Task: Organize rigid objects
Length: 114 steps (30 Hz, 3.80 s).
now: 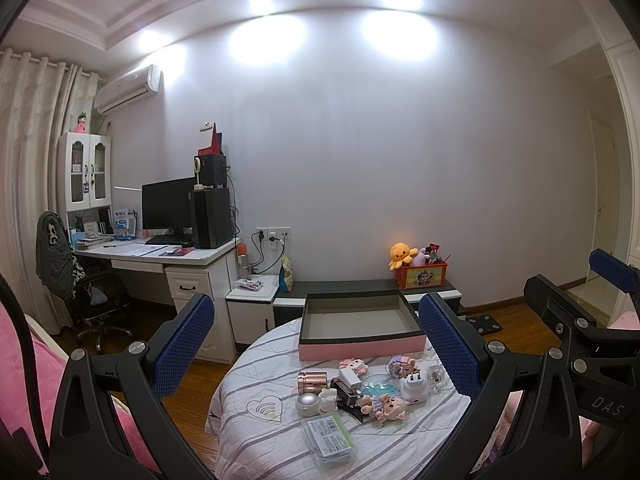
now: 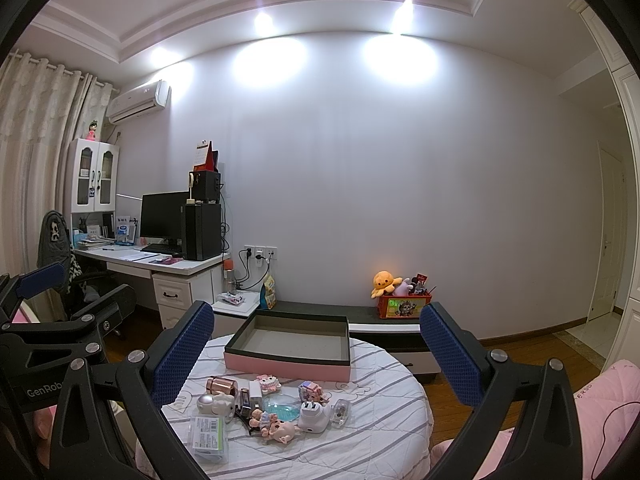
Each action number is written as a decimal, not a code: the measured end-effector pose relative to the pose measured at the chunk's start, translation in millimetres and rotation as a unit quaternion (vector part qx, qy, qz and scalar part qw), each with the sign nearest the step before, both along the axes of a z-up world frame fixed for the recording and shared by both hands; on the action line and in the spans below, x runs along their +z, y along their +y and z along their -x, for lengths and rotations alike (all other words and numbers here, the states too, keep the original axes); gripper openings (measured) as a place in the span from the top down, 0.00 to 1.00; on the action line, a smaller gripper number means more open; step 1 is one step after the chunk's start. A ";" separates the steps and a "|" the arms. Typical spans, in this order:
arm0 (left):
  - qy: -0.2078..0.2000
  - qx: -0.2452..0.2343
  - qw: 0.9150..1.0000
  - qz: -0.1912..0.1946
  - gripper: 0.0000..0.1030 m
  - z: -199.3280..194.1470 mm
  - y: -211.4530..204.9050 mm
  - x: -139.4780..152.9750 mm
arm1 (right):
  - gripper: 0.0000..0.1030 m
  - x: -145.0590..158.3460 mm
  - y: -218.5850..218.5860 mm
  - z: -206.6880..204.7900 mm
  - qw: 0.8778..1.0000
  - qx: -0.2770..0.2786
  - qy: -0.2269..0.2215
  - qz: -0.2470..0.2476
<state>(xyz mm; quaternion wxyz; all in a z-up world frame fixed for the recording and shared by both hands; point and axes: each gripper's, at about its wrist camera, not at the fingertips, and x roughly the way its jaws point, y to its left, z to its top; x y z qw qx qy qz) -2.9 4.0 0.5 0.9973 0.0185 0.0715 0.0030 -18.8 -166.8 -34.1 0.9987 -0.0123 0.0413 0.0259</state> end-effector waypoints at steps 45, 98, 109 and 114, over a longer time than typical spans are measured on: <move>0.277 -0.010 0.960 0.029 0.00 -136.3 10.9 -204.2 | 0.00 -140.9 -21.1 -116.9 0.982 -0.008 0.189 -0.004; 0.270 -0.108 0.957 -0.003 0.38 -197.8 -22.0 -202.7 | 0.25 -224.1 -47.9 -234.2 0.926 0.060 0.357 -0.104; 0.272 -0.108 0.956 0.001 0.38 -200.5 -13.4 -201.9 | 0.35 -215.2 -19.0 -230.6 0.930 0.080 0.354 -0.059; 0.271 -0.108 0.956 0.000 0.38 -202.4 -11.9 -202.1 | 0.45 -216.3 -15.0 -246.8 0.931 0.083 0.352 -0.038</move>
